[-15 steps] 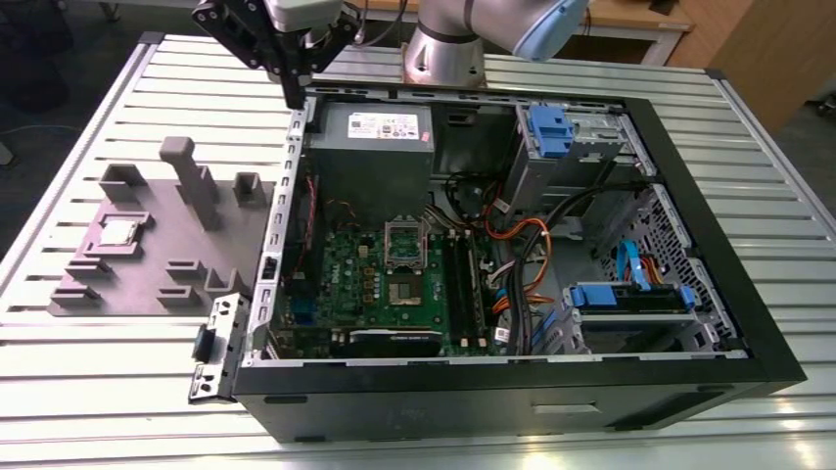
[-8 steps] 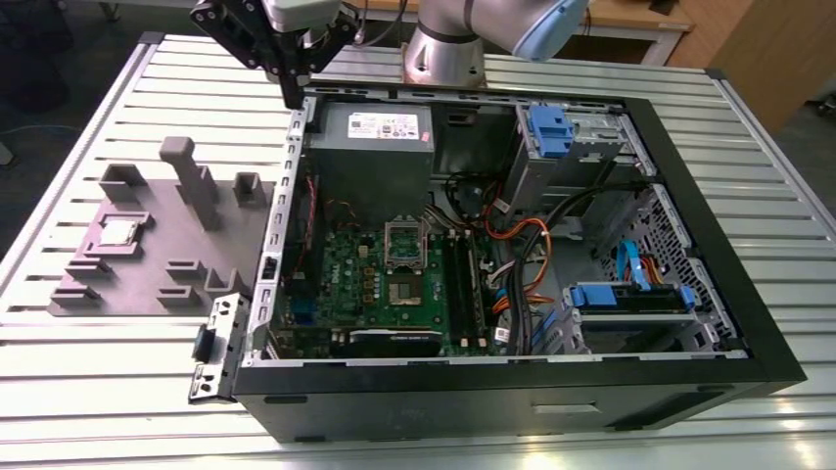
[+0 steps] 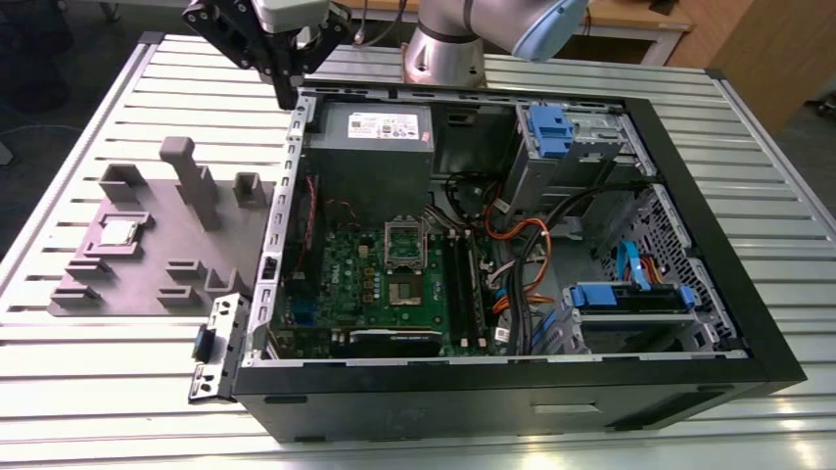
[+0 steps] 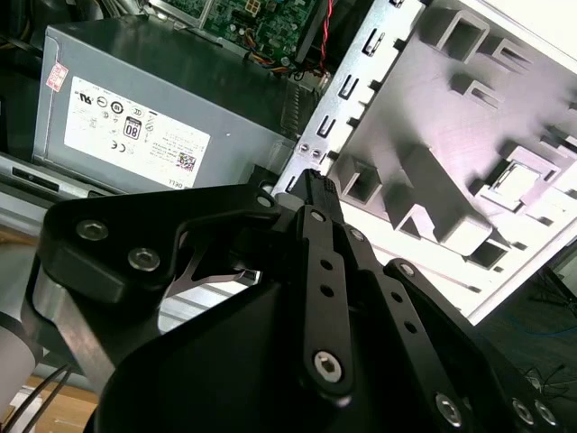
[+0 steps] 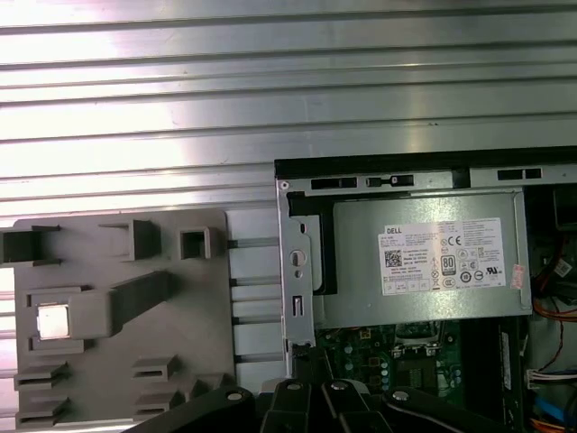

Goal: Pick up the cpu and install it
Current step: 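Reach for the cpu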

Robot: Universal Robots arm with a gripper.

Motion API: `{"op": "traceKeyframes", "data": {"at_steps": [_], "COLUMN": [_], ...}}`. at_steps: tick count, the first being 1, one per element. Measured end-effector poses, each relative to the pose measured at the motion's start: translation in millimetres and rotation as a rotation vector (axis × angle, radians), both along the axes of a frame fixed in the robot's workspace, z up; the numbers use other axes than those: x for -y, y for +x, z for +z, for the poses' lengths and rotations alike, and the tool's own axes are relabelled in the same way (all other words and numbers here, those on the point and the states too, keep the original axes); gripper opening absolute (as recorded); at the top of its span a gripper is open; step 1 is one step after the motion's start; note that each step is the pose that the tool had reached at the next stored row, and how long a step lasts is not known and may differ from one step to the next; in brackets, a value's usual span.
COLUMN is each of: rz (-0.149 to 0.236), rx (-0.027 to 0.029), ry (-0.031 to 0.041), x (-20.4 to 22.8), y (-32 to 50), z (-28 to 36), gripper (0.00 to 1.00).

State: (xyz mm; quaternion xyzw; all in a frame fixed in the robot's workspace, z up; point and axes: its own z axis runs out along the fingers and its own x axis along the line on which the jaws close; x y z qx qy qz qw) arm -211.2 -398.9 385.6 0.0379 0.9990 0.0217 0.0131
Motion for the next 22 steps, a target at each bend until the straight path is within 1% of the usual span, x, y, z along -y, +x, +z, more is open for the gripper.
{"op": "traceKeyframes", "data": {"at_steps": [22], "rz": [0.000], "rx": [0.0000], "ry": [0.0000], "x": [0.0], "y": [-5.3], "z": [-0.8], "gripper": [0.11]}}
